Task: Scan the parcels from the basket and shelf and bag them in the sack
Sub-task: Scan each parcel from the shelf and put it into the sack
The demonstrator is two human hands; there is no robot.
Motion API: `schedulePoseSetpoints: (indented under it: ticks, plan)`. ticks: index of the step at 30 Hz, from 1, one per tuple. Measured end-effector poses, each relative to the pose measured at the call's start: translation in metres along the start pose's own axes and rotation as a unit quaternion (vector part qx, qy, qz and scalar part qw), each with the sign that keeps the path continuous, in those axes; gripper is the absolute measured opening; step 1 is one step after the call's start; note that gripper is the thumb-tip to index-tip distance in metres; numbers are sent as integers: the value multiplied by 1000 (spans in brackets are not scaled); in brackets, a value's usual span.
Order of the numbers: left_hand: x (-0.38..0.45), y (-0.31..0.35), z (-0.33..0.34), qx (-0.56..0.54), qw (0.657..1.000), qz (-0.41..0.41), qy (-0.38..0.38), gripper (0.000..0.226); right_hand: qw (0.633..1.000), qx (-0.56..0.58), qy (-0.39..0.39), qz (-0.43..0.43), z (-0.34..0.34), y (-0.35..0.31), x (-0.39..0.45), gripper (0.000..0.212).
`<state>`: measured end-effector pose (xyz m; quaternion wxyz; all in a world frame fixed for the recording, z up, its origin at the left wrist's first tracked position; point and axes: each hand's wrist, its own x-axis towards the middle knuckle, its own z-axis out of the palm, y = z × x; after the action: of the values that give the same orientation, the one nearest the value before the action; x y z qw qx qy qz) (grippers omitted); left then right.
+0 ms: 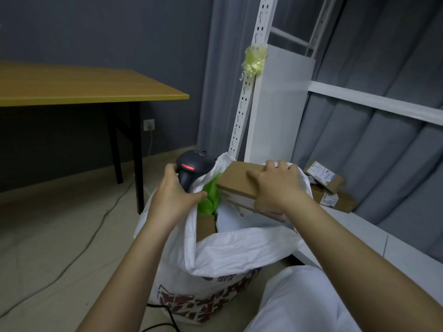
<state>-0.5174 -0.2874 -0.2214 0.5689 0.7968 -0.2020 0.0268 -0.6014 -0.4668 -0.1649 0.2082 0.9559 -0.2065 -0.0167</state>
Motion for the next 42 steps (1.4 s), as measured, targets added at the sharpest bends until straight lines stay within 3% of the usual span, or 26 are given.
schedulePoseSetpoints:
  ticks: [5,10,14,21,25,28,30,32,34,36,38,42]
  plan:
    - [10,-9,-15,-35,997,-22,62,40,982,178,-4,-57,1,-30,32,85]
    - [32,-9,-39,-107,984,-37,140,42,961,255,83,-72,-7,-67,66,84]
    - [37,-19,-49,-127,975,-29,181,38,964,217,130,-83,-8,-64,79,78]
    - [43,-35,-44,-154,965,-53,206,39,988,91,10,-122,3,-57,107,69]
    - [46,-37,-39,-176,959,-53,215,40,969,91,107,-201,5,-85,134,58]
    - [45,-35,-41,-190,951,-51,237,39,955,208,29,-210,18,-89,139,49]
    - [42,-31,-44,-206,946,-40,246,42,949,220,-48,-220,31,-82,135,40]
    - [39,-24,-47,-223,942,-25,251,46,946,239,-62,-212,39,-75,129,42]
    - [38,-18,-47,-232,940,-15,251,48,951,245,-58,-180,43,-70,122,62]
    - [36,-13,-45,-235,940,-5,249,46,943,288,-118,-121,50,-64,118,96]
    - [34,-8,-44,-233,942,8,242,47,925,331,-157,-102,56,-64,113,109]
    - [33,-7,-42,-234,946,22,224,46,904,403,-95,-107,58,-71,115,76]
